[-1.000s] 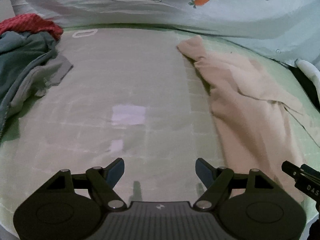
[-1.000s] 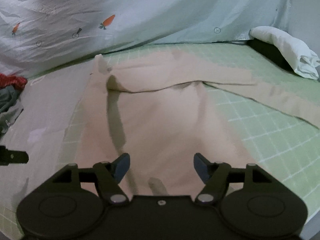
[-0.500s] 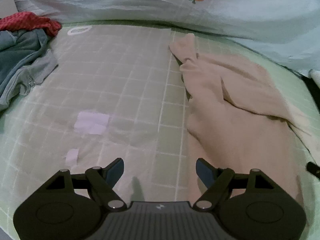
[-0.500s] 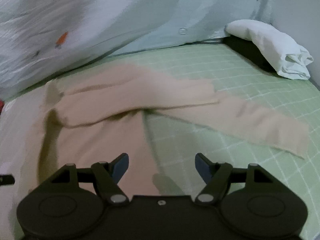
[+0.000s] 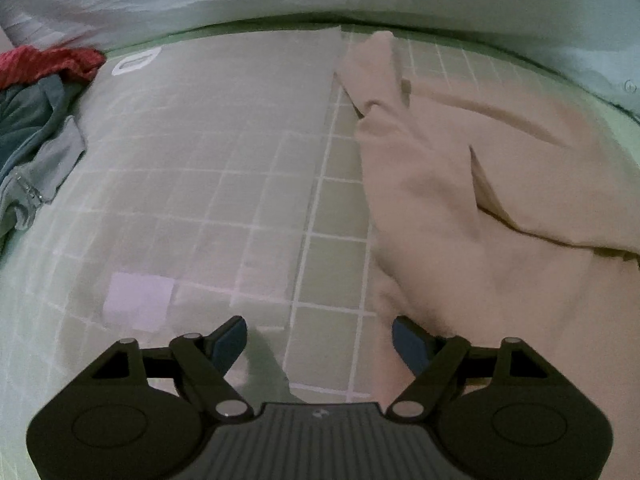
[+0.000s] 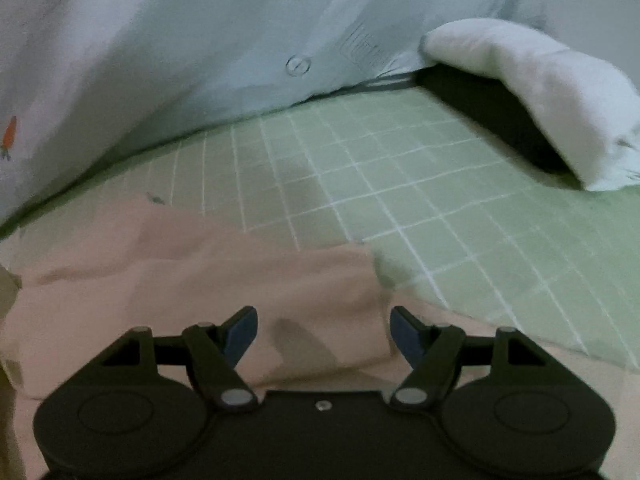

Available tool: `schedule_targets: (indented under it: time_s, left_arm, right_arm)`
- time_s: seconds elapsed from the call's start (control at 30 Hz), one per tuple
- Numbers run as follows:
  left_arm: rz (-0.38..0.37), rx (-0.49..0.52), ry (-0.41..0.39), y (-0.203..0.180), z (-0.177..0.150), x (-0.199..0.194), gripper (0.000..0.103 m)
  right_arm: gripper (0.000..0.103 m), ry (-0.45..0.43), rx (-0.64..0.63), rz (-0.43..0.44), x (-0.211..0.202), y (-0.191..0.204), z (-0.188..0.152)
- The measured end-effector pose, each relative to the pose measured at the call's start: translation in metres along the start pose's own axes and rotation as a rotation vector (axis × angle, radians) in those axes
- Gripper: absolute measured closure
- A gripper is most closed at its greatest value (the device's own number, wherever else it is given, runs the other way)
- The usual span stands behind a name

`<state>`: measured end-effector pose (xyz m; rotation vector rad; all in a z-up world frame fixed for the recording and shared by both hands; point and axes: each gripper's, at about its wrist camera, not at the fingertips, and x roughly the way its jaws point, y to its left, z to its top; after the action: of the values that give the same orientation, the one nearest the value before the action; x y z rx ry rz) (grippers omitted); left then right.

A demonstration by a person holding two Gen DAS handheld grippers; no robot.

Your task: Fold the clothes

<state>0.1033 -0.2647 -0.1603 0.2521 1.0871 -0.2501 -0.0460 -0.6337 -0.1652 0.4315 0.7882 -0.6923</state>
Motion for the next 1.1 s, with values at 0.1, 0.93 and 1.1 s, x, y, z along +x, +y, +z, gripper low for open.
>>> schedule_targets:
  time_s: [0.1, 0.93, 1.1]
  left_arm:
    - [0.012, 0.000, 0.014, 0.000, 0.003, 0.004, 0.010]
    - [-0.008, -0.054, 0.030, 0.008, 0.007, 0.015, 0.000]
    - [-0.006, -0.052, 0.032, 0.008, 0.007, 0.015, 0.000]
  right_arm:
    - [0.022, 0.001, -0.050, -0.016, 0.010, 0.005, 0.000]
    - [0.062, -0.149, 0.101, -0.011, -0.036, -0.046, 0.032]
    - [0.055, -0.047, 0.062, 0.043, -0.014, -0.026, 0.002]
